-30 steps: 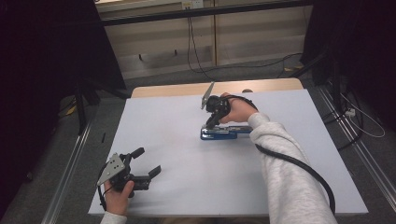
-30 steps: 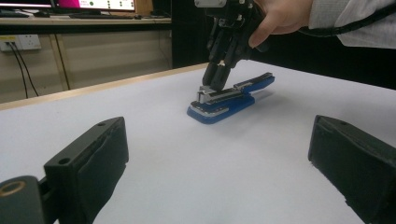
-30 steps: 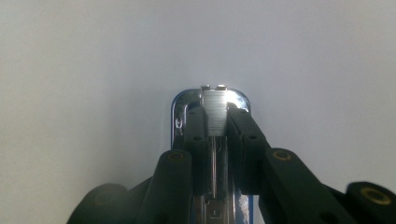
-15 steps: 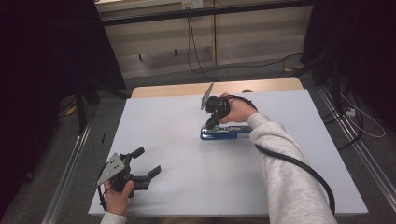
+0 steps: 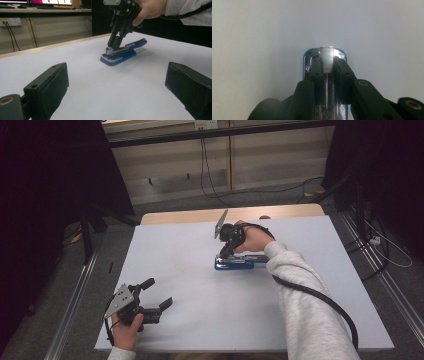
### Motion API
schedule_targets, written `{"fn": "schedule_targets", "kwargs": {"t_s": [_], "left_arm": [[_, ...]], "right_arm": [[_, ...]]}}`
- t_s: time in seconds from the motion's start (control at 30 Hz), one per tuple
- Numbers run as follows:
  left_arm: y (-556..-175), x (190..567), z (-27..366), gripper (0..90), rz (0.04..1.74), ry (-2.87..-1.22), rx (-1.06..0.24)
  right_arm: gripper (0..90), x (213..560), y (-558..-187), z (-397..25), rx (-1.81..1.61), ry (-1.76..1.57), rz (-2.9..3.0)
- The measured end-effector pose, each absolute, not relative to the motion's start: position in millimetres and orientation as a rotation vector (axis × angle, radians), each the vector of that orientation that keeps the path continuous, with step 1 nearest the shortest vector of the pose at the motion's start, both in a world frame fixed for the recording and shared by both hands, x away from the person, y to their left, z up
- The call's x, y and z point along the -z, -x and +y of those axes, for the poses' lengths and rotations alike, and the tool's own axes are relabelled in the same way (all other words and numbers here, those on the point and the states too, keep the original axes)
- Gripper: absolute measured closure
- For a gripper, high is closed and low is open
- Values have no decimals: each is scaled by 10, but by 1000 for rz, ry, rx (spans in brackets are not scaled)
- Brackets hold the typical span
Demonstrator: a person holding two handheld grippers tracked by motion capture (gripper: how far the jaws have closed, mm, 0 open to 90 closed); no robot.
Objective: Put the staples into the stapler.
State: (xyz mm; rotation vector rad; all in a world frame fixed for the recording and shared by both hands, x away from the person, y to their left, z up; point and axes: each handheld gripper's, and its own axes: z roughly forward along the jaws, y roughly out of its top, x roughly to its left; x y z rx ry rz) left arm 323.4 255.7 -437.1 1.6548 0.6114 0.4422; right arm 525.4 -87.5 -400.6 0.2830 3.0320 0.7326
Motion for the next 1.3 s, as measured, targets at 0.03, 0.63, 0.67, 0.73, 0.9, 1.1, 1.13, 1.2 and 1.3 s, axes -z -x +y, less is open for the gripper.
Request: {"fn": "schedule_targets", "kwargs": {"t_s": [0.03,0.63,0.67,0.73,0.9,1.1,1.13,1.2,1.3], "left_arm": [[-3234,4371,2557,50,611,-1655,-442],[-3264,4383,2547,49,628,-1654,-439],[-3266,4382,2548,49,629,-1655,-439],[-3269,4379,2545,50,640,-1651,-436],[-3293,4356,2519,50,652,-1667,-427],[-3356,4341,2460,49,660,-1684,-397],[-3368,4341,2442,49,673,-1689,-387],[-3395,4341,2406,47,679,-1699,-370],[-3426,4328,2349,47,670,-1712,-357]], "right_arm": [[781,4010,-5256,-871,-735,-276,3031],[558,3897,-5136,-1173,-880,-385,2948],[534,3865,-5111,-1247,-931,-405,2932],[493,3844,-5086,-1310,-943,-427,2911],[428,3836,-5036,-1434,-979,-498,2881],[279,3902,-4928,-1617,-971,-585,2836],[279,3902,-4928,-1617,-971,-585,2836],[246,3933,-4889,-1665,-982,-609,2828],[178,3996,-4808,-1760,-997,-669,2797]]}}
